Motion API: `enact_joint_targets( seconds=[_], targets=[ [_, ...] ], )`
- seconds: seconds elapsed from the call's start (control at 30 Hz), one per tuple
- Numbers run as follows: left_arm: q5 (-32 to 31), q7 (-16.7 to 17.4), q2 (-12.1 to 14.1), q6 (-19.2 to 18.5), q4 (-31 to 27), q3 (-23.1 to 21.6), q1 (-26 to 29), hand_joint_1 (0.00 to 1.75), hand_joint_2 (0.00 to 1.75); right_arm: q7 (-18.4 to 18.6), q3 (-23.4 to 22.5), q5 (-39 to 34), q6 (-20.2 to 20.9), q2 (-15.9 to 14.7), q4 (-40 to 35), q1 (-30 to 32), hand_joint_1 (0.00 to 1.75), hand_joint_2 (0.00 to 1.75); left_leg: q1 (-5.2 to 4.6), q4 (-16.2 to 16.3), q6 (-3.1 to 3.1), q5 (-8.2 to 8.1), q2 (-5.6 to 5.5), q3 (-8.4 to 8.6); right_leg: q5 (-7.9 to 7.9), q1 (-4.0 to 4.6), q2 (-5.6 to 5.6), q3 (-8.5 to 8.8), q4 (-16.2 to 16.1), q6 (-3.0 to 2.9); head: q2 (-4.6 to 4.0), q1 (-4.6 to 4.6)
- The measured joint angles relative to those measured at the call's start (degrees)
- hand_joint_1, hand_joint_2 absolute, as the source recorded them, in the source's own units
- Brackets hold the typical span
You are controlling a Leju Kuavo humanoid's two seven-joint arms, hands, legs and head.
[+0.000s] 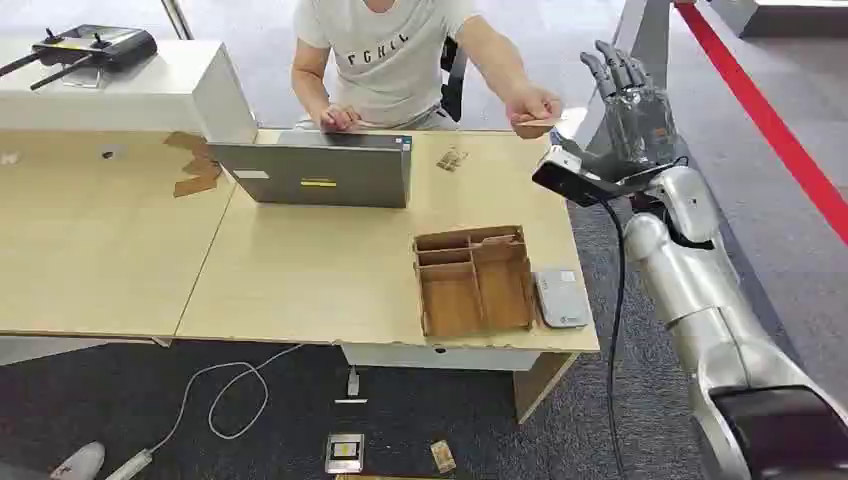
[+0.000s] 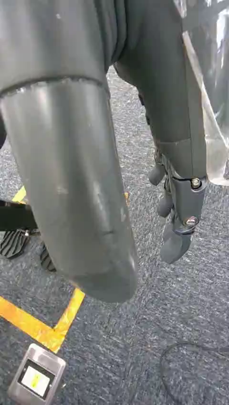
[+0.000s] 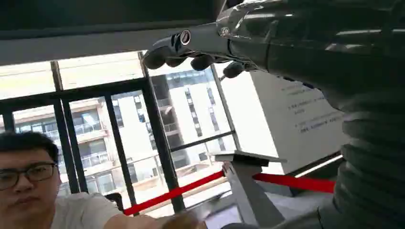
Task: Pass the card to the sensor for recognition and then transmit it.
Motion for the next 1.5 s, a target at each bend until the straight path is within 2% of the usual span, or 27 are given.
enact_joint_targets(
  seconds=[0.1, 0.27, 0.87, 1.13, 1.17, 1.2, 1.5],
  targets=[
    [-0.02, 0.0, 0.0, -0.28, 0.0, -0.04, 0.02, 0.0, 0.0, -0.02, 0.59, 0.55, 1.53, 0.52, -1.55, 0.34, 0.0, 1.75, -0.01, 0.0, 0.01, -0.01, 0.0, -0.01, 0.0, 0.0, 0.0, 0.0, -0.02, 0.0, 0.0, 0.0],
    [0.0, 0.11, 0.02, -0.76, 0.0, -0.33, 0.05, 0.0, 0.0, 1.92, 2.23, 3.37, 4.26, 1.16, -4.48, 2.26, 0.0, 1.75, -0.01, 0.0, 0.01, -0.01, 0.0, -0.01, 0.0, -0.01, 0.0, -0.01, -0.03, 0.0, 0.0, 0.0],
    [0.96, 0.57, -0.02, -0.2, 0.02, -1.16, 0.23, 0.0, 0.0, 0.02, 4.85, 4.72, 2.03, 2.43, -3.8, 3.71, 0.0, 1.75, 0.0, 0.0, 0.01, -0.01, -0.01, -0.03, 0.0, -0.01, 0.0, -0.03, -0.02, 0.0, 0.0, 0.02],
    [1.16, 0.77, -0.11, -0.04, 0.02, -1.18, 0.24, 0.0, 0.0, -0.59, 5.86, 4.2, 2.38, 2.95, -1.97, 3.82, 0.0, 1.75, 0.0, 0.0, 0.01, -0.01, -0.01, -0.03, 0.0, -0.01, 0.0, -0.04, -0.03, 0.0, 0.0, 0.0],
    [1.16, 0.79, -0.13, 0.02, 0.02, -1.18, 0.25, 0.0, 0.0, -0.59, 5.94, 4.09, 2.56, 2.95, -1.81, 3.82, 0.14, 1.75, 0.0, 0.0, 0.01, -0.01, -0.01, -0.03, 0.0, -0.01, 0.0, -0.04, -0.02, 0.0, 0.0, 0.02],
    [1.18, 0.81, -0.15, 0.11, 0.02, -1.18, 0.25, 0.0, 0.0, -0.59, 6.01, 4.04, 2.78, 2.95, -1.64, 3.82, 1.75, 1.75, 0.0, 0.0, 0.01, -0.01, -0.01, -0.03, 0.0, -0.01, 0.0, -0.04, -0.03, 0.0, 0.0, 0.02],
    [1.95, 1.11, -0.28, 0.31, 0.02, -1.18, 0.26, 0.0, 0.0, 0.33, 6.55, 4.94, 5.33, 2.32, -1.42, 4.68, 1.75, 1.75, 0.0, 0.0, 0.01, -0.01, 0.0, -0.03, 0.0, -0.01, 0.0, -0.05, -0.03, 0.0, 0.0, 0.02]
  ],
)
